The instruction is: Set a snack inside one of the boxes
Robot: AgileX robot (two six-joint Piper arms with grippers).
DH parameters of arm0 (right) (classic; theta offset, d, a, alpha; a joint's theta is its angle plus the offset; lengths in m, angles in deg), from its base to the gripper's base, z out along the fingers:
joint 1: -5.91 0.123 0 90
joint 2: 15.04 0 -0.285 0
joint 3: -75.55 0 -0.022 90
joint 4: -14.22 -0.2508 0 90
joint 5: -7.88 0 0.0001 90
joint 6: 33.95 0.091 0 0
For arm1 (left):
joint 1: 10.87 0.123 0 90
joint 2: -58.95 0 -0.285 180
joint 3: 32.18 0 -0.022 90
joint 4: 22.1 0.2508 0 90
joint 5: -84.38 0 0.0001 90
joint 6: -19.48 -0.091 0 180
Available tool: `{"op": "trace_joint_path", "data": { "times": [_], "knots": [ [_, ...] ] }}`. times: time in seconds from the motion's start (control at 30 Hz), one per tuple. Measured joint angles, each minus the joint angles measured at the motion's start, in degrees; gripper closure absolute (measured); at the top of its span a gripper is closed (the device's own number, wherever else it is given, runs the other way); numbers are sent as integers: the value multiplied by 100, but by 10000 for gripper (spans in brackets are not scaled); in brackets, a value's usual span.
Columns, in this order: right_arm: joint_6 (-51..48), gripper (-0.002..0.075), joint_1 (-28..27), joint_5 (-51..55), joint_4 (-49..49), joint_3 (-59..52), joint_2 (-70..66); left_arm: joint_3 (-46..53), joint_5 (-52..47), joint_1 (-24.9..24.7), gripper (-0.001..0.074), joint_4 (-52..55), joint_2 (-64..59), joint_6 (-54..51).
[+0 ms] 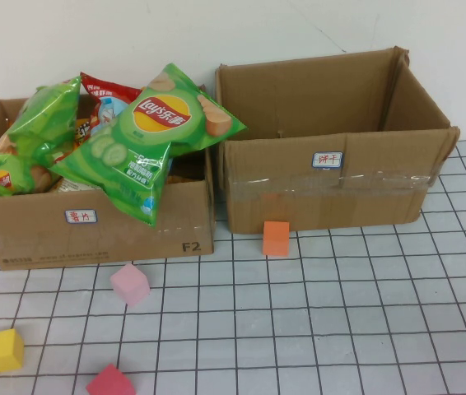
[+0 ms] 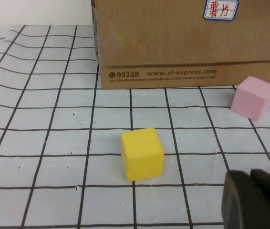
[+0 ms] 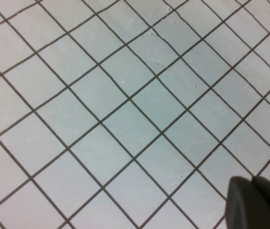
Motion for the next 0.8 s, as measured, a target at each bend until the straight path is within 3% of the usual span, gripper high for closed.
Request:
{"op": "trace_joint_path", "data": {
  "times": [0.3,0.5,0.7,0.8],
  "knots": [
    [0,727,-131,13,0,-10,305,0,0,0,736,-12,0,0],
    [141,727,-964,-463,-329,-320,1689,0,0,0,736,-25,0,-33],
    [265,727,-2053,-1441,-618,-1386,3256,0,0,0,736,-25,0,-33],
    [265,727,-2253,-1484,-641,-1703,3723,0,0,0,736,-25,0,-36]
  ]
}}
